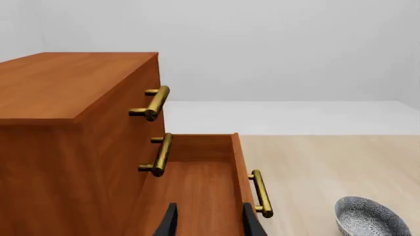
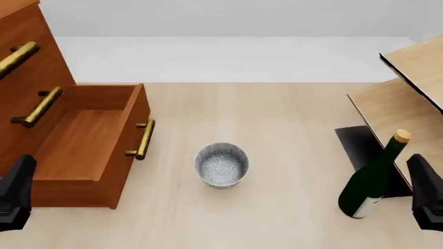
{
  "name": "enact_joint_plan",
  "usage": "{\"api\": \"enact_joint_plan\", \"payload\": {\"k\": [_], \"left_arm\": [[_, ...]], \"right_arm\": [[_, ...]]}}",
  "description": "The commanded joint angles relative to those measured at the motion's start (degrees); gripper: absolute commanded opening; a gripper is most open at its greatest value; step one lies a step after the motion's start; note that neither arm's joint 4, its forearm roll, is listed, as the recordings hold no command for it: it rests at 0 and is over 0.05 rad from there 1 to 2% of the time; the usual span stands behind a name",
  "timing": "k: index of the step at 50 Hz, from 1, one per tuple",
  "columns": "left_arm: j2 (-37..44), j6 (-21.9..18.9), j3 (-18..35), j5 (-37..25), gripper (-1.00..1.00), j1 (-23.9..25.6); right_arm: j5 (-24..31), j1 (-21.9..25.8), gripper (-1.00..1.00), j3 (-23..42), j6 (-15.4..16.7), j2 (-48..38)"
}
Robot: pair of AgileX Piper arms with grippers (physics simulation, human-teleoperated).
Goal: Put the wine bottle in the bottom drawer of the cabinet.
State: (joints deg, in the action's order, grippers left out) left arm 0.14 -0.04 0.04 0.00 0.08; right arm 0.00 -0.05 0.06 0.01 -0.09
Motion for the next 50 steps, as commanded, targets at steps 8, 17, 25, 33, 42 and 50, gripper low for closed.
{"api": "enact_joint_plan", "payload": {"k": [8,17,25,33,42,50], "left_arm": [[1.32,-0.90,0.58,0.62,1.00,0.18],[0.61,-3.69,5.28,-2.16,1.00,-2.04],[5.12,-5.33,11.20,-3.33,1.00,-1.29],[14.25,-4.97,18.53,-3.16,1.00,-1.31],[28.91,-3.81,27.74,-3.77,1.00,0.84],[38.48,0.32,35.09,-9.34,1.00,2.51]], "right_arm": [[0.33,0.64,1.00,0.62,0.96,-0.25],[0.57,2.71,1.00,1.82,2.93,-1.05],[1.85,3.16,1.00,2.59,3.37,-0.25],[2.21,3.32,1.00,3.64,3.15,-0.34],[2.62,3.62,1.00,4.23,3.01,-0.24],[2.90,4.05,1.00,4.37,3.47,-0.21]]}}
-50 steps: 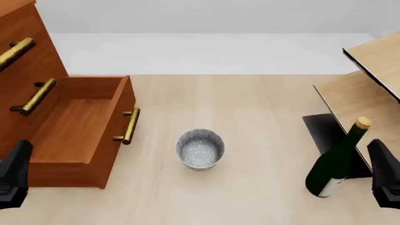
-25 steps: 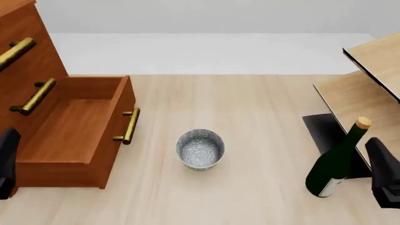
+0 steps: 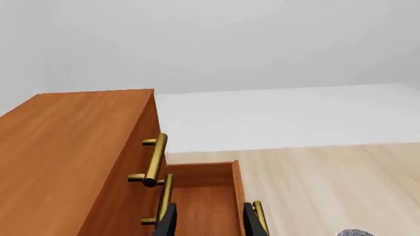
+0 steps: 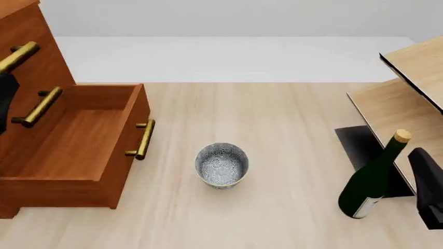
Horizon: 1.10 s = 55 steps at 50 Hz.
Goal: Put the wine bottle in the bottom drawer of the cabinet.
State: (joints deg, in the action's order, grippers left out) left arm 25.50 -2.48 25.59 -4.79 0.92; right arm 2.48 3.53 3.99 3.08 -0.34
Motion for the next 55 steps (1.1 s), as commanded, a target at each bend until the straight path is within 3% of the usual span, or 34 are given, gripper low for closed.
{"api": "enact_joint_plan", "payload": {"k": [1,13,15,18,27,36,42,48,49,55], "left_arm": [[14.44,3.38,10.24,-5.44,1.00,1.85],[23.23,8.44,17.24,-12.37,1.00,4.10],[25.40,10.78,18.21,-13.43,1.00,4.45],[26.58,10.58,18.90,-13.79,1.00,5.63],[30.38,13.64,18.10,-13.98,1.00,9.31],[35.57,15.41,18.01,-13.01,1.00,9.86],[38.26,14.34,16.58,-10.89,1.00,10.79],[40.60,16.79,14.59,-8.04,1.00,12.10],[40.67,15.12,14.36,-7.65,1.00,12.22],[42.13,15.61,13.00,-5.11,1.00,11.37]], "right_arm": [[0.42,0.53,1.00,0.47,0.39,0.04],[0.57,1.23,1.00,0.29,1.19,-0.03],[0.64,1.31,1.00,0.34,1.32,-0.05],[1.05,1.40,1.00,0.37,1.36,0.18],[1.32,1.53,1.00,0.07,1.80,0.11],[0.89,2.12,1.00,-0.25,2.15,-0.77],[0.98,2.09,1.00,-0.23,2.90,-0.91],[0.76,2.49,1.00,-0.45,3.22,-1.22],[0.83,2.44,1.00,-0.42,3.40,-1.13],[1.08,2.48,1.00,-0.45,3.60,-0.92]]}}
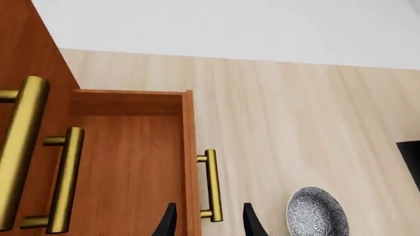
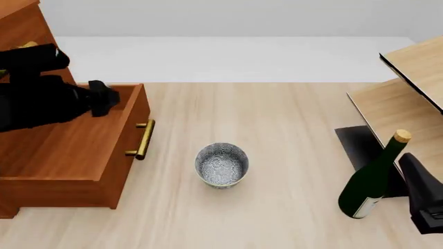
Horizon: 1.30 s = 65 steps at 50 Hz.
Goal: Put the wine bottle in the bottom drawer of the cabinet.
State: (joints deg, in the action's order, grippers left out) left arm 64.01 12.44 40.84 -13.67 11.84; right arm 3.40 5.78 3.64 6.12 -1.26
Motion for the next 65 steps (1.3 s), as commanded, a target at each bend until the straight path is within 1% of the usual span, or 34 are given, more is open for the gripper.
{"api": "enact_joint_plan", "payload": {"k": [1,10,17,22,25,27,29,49,65], "left_arm": [[3.83,0.74,-2.54,4.19,1.00,0.48],[5.78,1.08,-6.79,8.83,1.00,0.71],[6.56,0.73,-8.79,10.73,1.00,0.40],[6.93,1.53,-10.40,12.47,1.00,0.47],[7.30,1.35,-11.06,13.33,1.00,0.49],[7.78,2.54,-11.88,14.20,1.00,0.81],[8.10,2.68,-12.63,14.93,1.00,1.02],[11.16,4.42,-15.47,19.34,1.00,2.22],[13.85,5.11,-15.97,22.26,1.00,3.42]], "right_arm": [[0.16,0.26,1.00,-0.15,0.60,-0.02],[-0.03,0.01,1.00,-0.09,0.85,-0.01],[-0.39,0.20,1.00,-0.41,0.86,-0.36],[-0.66,0.39,1.00,-0.54,0.94,-0.59],[-0.52,0.47,1.00,-0.59,1.02,-0.41],[-0.44,0.51,1.00,-0.55,0.99,-0.42],[-0.43,0.43,1.00,-0.59,0.96,-0.44],[-0.49,0.63,1.00,-0.64,0.90,-0.52],[-0.52,0.51,1.00,-0.76,0.62,-0.47]]}}
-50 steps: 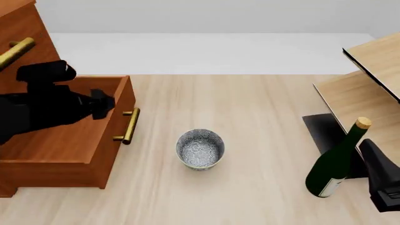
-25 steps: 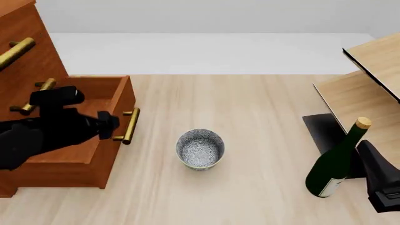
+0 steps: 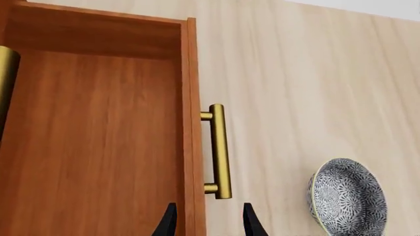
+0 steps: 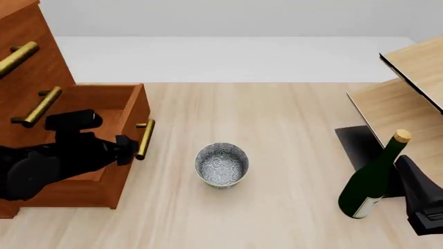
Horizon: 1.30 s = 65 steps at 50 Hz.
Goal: Put the wine bottle in the bottom drawer of the cabinet.
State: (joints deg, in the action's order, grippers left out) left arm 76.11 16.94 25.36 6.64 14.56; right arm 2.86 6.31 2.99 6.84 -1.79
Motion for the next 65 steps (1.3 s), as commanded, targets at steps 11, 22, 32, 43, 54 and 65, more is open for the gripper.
{"api": "enact_joint_plan", "payload": {"k": [11,22,32,43,54,65], "left_arm": [[2.97,0.88,-0.58,3.15,1.00,1.65],[3.67,1.52,-0.80,3.88,1.00,2.81],[3.31,1.39,-0.52,3.45,1.00,4.12],[4.56,2.30,-0.28,4.49,1.00,5.55],[5.64,3.12,0.01,5.39,1.00,7.10],[5.65,4.60,-0.06,5.91,1.00,9.00]], "right_arm": [[0.09,-0.02,1.00,-0.03,-0.04,0.07],[0.16,0.06,1.00,0.13,-0.11,0.05],[0.62,0.07,1.00,0.28,-0.03,0.42],[0.73,0.01,1.00,0.44,-0.06,0.49],[0.64,0.09,1.00,0.25,-0.10,0.35],[1.07,0.06,1.00,0.41,-0.19,0.66]]}}
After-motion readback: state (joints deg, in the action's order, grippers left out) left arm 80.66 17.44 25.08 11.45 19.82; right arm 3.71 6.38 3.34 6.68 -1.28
